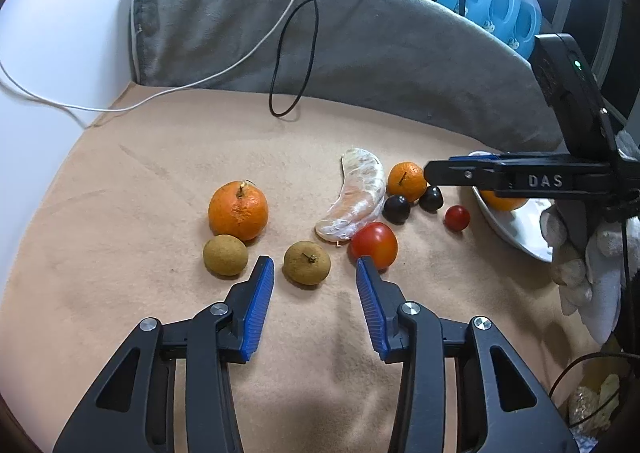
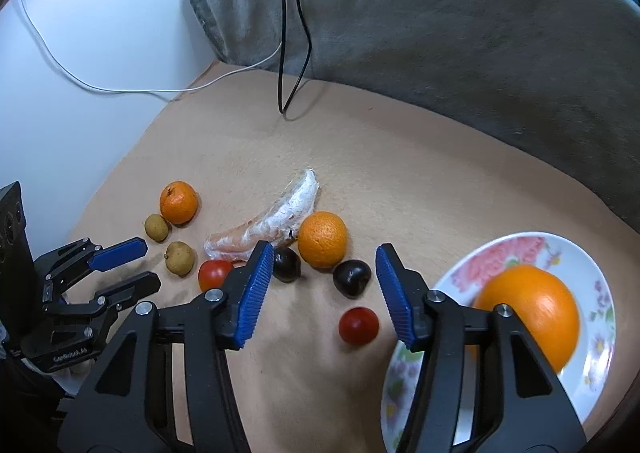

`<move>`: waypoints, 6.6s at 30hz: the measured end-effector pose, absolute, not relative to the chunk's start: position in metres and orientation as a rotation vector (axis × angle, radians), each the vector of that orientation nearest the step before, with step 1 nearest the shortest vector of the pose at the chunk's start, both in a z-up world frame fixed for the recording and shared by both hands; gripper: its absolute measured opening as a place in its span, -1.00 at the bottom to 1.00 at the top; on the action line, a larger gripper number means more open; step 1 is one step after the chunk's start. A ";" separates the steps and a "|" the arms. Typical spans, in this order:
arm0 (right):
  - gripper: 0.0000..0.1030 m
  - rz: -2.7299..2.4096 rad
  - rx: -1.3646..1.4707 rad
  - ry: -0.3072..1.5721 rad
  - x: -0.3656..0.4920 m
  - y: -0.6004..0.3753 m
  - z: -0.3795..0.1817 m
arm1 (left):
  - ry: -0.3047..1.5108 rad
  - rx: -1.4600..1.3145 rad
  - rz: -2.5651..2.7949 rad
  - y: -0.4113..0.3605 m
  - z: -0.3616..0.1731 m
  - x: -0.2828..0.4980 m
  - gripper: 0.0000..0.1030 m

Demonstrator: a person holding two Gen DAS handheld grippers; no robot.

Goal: Organize fruits
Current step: 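Move the right tool back toward the small tangerine while the left tool approaches the brown pear, then grasp the small tangerine with the right tool while the left tool grasps the brown pear, then carry the tangerine and pear onto the white plate and open both tools, then move both tools back to the peeled pomelo segment in plastic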

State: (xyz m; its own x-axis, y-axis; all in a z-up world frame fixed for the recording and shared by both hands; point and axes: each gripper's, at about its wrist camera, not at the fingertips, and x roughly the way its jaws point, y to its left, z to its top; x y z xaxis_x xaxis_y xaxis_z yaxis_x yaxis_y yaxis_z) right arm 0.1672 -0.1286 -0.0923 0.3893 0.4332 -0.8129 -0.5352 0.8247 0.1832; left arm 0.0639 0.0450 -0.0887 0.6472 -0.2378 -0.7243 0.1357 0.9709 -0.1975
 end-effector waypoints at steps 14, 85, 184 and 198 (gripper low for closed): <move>0.05 0.630 -0.103 1.057 0.186 -0.119 -0.108 | 0.895 -0.122 -0.210 0.044 -0.099 0.077 -0.35; -0.29 0.418 0.073 0.886 0.100 -0.286 -0.047 | 0.772 -0.059 -0.503 -0.089 -0.048 0.055 -0.49; 0.74 0.511 0.111 0.890 0.148 -0.180 -0.035 | 0.778 -0.145 -0.226 0.032 -0.060 0.060 0.32; 0.74 0.580 0.104 1.000 0.172 -0.129 -0.064 | 0.840 -0.167 -0.265 0.046 -0.079 0.076 -0.11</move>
